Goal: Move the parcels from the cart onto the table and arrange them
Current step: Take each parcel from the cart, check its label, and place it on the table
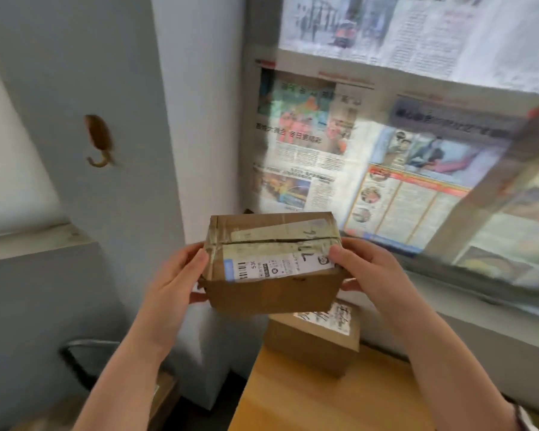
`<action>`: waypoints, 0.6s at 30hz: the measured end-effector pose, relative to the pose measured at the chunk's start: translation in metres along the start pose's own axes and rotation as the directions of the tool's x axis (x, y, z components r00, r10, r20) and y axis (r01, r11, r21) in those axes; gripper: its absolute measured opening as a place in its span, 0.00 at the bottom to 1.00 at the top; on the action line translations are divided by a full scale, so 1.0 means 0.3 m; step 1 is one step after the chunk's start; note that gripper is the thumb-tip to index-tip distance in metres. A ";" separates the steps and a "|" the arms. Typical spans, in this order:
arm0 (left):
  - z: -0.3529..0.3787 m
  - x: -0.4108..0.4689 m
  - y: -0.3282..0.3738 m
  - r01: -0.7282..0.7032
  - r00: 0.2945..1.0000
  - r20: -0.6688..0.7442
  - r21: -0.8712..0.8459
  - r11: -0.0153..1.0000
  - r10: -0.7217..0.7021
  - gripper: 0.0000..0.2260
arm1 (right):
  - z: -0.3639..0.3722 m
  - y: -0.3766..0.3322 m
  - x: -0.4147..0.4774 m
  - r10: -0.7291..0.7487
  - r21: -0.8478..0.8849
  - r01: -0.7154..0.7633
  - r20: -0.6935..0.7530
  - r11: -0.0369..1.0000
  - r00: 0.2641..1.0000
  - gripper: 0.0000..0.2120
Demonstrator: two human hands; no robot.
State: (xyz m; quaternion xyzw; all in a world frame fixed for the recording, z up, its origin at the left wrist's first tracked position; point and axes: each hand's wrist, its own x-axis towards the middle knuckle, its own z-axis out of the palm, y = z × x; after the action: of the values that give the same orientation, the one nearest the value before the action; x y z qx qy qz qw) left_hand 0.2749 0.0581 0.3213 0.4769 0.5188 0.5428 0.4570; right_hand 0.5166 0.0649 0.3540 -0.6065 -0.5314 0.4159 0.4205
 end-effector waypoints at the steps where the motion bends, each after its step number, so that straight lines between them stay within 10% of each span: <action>1: 0.087 0.007 -0.021 0.012 1.000 0.017 0.003 1.000 -0.012 0.07 | -0.079 0.033 -0.009 0.013 -0.018 -0.014 -0.045 1.000 0.999 0.09; 10: 0.755 0.022 -0.188 0.083 0.911 0.387 0.174 0.981 -0.146 0.06 | -0.616 0.403 -0.150 0.203 0.155 -0.150 -0.434 0.977 0.878 0.07; 18: 1.002 0.060 -0.479 -0.031 0.855 0.455 0.525 0.850 -0.249 0.08 | -0.692 0.765 -0.119 0.356 0.202 -0.295 -0.448 0.934 0.820 0.16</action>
State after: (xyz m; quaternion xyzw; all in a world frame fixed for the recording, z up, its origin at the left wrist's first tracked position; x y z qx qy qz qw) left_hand 0.5711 0.1204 0.1808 0.6754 0.5329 0.2115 0.4638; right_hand 0.7785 -0.0034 0.1999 -0.7447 -0.2726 0.3511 0.4978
